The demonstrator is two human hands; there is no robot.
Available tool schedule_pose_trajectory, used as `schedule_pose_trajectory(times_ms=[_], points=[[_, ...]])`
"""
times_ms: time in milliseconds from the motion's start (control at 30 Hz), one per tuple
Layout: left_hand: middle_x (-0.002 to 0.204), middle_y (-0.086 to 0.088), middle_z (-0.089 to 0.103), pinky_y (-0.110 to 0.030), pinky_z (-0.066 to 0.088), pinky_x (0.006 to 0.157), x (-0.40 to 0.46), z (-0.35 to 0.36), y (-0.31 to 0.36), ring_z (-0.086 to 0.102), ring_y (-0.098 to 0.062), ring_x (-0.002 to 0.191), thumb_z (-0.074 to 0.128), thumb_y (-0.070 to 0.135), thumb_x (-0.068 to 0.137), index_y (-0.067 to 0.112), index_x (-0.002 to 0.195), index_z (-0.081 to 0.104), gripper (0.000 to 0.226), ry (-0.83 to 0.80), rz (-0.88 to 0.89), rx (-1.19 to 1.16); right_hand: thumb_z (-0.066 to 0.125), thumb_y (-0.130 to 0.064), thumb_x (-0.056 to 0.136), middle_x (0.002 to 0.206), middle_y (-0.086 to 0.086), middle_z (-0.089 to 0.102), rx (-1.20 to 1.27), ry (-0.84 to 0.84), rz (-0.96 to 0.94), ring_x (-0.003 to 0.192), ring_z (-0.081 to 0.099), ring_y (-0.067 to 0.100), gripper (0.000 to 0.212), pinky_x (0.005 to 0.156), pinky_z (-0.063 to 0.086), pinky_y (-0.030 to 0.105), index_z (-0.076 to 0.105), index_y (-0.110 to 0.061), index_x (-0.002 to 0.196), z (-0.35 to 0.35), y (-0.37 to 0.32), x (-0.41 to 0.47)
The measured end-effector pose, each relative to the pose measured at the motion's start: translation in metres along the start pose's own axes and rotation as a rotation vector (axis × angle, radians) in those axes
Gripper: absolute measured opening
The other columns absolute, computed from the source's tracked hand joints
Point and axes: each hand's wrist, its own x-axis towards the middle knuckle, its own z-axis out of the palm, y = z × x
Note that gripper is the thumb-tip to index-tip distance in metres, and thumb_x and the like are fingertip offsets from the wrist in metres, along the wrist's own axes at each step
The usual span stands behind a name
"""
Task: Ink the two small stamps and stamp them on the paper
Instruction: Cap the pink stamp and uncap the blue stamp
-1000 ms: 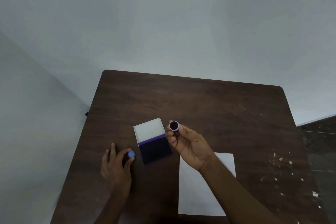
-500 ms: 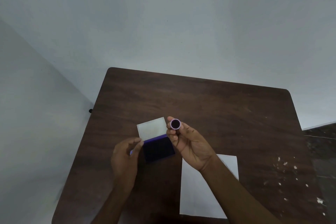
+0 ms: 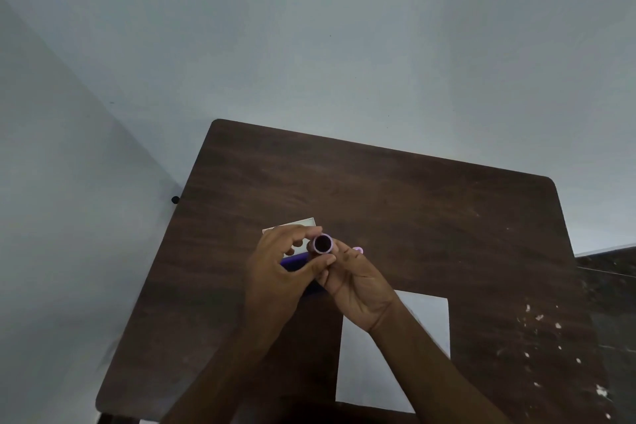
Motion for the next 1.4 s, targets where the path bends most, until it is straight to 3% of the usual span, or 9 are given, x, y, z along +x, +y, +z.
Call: schedule_pose_trajectory(times_ms=[233, 400, 667, 833, 933, 1000, 1100, 1267, 1400], points=[[0.123, -0.01, 0.061, -0.039, 0.044, 0.1, 0.003, -0.002, -0.009, 0.057, -0.024, 0.11, 0.077, 0.029, 0.076, 0.008, 0.121, 0.061, 0.053, -0.034, -0.079, 0.047, 0.056, -0.014, 0.093, 0.119, 0.014, 0.064, 0.043, 0.001, 0.043, 0.098, 0.064, 0.017, 0.032, 0.092, 0.052, 0.032, 0.06, -0.002, 0.122, 0.003, 0.005, 0.002], [0.102, -0.001, 0.068, -0.026, 0.052, 0.085, -0.002, -0.004, -0.011, 0.06, -0.013, 0.091, 0.08, 0.029, 0.071, 0.013, 0.105, 0.07, 0.039, 0.025, 0.021, -0.04, 0.056, -0.017, 0.093, 0.117, 0.017, 0.061, 0.079, 0.026, 0.074, 0.099, 0.062, 0.021, 0.034, 0.094, 0.051, 0.035, 0.057, -0.002, 0.124, 0.002, 0.014, 0.003], [0.101, 0.01, 0.068, -0.011, 0.049, 0.083, -0.009, -0.002, -0.04, 0.063, -0.004, 0.095, 0.081, 0.022, 0.07, 0.022, 0.103, 0.07, 0.035, 0.071, 0.045, -0.175, 0.054, -0.012, 0.093, 0.122, 0.022, 0.057, 0.027, 0.033, 0.108, 0.105, 0.061, 0.026, 0.04, 0.096, 0.051, 0.036, 0.05, 0.008, 0.127, -0.004, 0.025, 0.012], [0.094, 0.019, 0.064, -0.011, 0.048, 0.081, -0.009, 0.006, -0.084, 0.061, -0.001, 0.095, 0.079, 0.03, 0.072, 0.046, 0.103, 0.06, 0.04, 0.083, -0.039, -0.105, 0.07, -0.022, 0.081, 0.096, 0.015, 0.073, -0.543, 0.366, -0.054, 0.077, 0.064, 0.019, 0.027, 0.072, 0.057, 0.026, 0.072, -0.011, 0.105, -0.016, 0.027, 0.022], [0.114, 0.011, 0.062, -0.018, 0.037, 0.089, -0.003, 0.014, -0.115, 0.053, -0.013, 0.11, 0.082, 0.042, 0.066, 0.038, 0.117, 0.058, 0.057, -0.046, -0.086, 0.175, 0.076, -0.03, 0.077, 0.081, 0.002, 0.075, -1.062, 0.565, -0.132, 0.065, 0.065, 0.01, 0.007, 0.064, 0.056, 0.019, 0.073, -0.03, 0.084, -0.025, 0.035, 0.029], [0.135, 0.002, 0.052, -0.028, 0.032, 0.098, -0.001, 0.02, -0.131, 0.042, -0.018, 0.124, 0.081, 0.054, 0.059, 0.027, 0.136, 0.047, 0.088, -0.162, -0.117, 0.39, 0.075, -0.033, 0.078, 0.084, -0.003, 0.073, -1.341, 0.578, -0.136, 0.072, 0.064, 0.007, 0.012, 0.071, 0.055, 0.023, 0.072, -0.026, 0.087, -0.031, 0.043, 0.034], [0.14, -0.003, 0.045, -0.034, 0.033, 0.1, 0.001, 0.027, -0.142, 0.037, -0.021, 0.125, 0.076, 0.063, 0.054, 0.029, 0.142, 0.035, 0.103, -0.209, -0.12, 0.507, 0.069, -0.031, 0.085, 0.098, 0.004, 0.071, -1.697, 0.502, -0.14, 0.084, 0.057, 0.009, 0.025, 0.081, 0.045, 0.022, 0.07, -0.013, 0.102, -0.039, 0.056, 0.04], [0.133, -0.005, 0.044, -0.036, 0.036, 0.097, 0.005, 0.029, -0.149, 0.039, -0.021, 0.117, 0.072, 0.068, 0.055, 0.03, 0.144, 0.031, 0.104, -0.214, -0.081, 0.602, 0.057, -0.033, 0.092, 0.133, 0.009, 0.055, -1.759, 0.446, 0.169, 0.119, 0.05, 0.023, 0.042, 0.105, 0.035, 0.031, 0.051, -0.013, 0.129, -0.04, 0.076, 0.049], [0.118, -0.003, 0.049, -0.034, 0.037, 0.087, 0.006, 0.025, -0.152, 0.042, -0.019, 0.105, 0.071, 0.066, 0.058, 0.032, 0.139, 0.04, 0.093, -0.16, -0.047, 0.595, 0.061, -0.022, 0.091, 0.141, 0.013, 0.045, -1.874, 0.341, 0.211, 0.128, 0.042, 0.027, 0.049, 0.112, 0.027, 0.036, 0.043, -0.008, 0.135, -0.037, 0.085, 0.056]])
